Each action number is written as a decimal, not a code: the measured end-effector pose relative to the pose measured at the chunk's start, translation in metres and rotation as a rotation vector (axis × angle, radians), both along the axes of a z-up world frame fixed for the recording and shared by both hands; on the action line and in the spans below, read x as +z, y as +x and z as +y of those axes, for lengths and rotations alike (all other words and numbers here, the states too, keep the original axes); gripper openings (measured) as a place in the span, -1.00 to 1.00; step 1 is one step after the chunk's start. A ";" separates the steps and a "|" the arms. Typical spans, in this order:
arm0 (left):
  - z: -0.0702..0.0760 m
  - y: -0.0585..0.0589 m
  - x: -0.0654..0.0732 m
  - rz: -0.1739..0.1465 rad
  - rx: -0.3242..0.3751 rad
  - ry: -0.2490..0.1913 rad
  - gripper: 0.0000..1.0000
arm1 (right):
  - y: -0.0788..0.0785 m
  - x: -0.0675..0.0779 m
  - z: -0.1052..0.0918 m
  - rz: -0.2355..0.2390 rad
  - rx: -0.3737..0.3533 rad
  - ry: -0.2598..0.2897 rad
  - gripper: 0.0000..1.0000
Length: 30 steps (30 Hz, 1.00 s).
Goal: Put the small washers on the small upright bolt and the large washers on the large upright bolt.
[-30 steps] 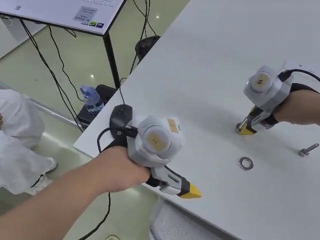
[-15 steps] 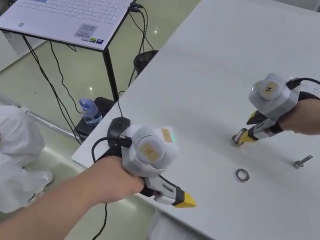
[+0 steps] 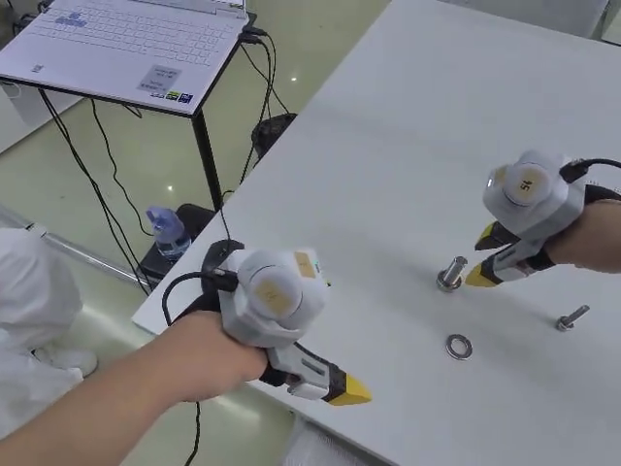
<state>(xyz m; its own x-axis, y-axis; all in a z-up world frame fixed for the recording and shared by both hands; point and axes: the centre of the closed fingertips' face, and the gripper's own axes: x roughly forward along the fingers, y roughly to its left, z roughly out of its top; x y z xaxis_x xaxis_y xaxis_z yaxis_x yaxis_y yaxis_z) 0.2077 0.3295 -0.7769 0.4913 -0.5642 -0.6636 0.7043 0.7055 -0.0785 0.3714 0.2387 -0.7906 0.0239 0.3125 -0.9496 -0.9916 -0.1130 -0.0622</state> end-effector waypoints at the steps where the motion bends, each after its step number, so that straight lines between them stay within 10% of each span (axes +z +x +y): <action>1: 0.000 0.000 0.000 0.000 0.001 0.001 0.71 | -0.001 0.001 -0.001 -0.001 0.002 0.000 -0.29; 30: -0.007 0.003 0.008 -0.025 -0.001 -0.017 0.87 | -0.059 -0.006 -0.028 0.061 0.012 0.014 -0.15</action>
<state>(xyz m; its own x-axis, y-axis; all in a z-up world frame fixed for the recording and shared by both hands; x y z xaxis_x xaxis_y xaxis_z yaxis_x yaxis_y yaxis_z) 0.2103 0.3225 -0.7688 0.5069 -0.5759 -0.6413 0.7071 0.7034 -0.0727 0.3127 0.2106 -0.7966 -0.0377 0.3253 -0.9449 -0.9922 -0.1248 -0.0033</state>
